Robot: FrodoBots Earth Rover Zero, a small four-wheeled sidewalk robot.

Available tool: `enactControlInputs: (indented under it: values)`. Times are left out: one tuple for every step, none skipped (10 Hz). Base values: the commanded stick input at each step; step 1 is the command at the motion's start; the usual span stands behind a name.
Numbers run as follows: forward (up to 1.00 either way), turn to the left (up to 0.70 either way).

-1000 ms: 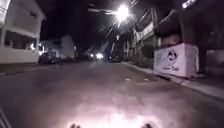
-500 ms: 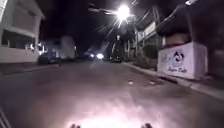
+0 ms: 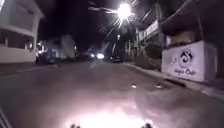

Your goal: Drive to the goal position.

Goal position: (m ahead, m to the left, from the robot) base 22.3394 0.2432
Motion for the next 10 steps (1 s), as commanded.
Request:
enactControlInputs:
  values:
    - [0.70, 0.00]
    - [0.70, 0.00]
    - [0.70, 0.00]
    - [0.70, 0.00]
    - [0.70, 0.00]
    - [0.70, 0.00]
    - [0.70, 0.00]
    - [0.70, 0.00]
    - [0.70, 0.00]
    - [0.70, 0.00]
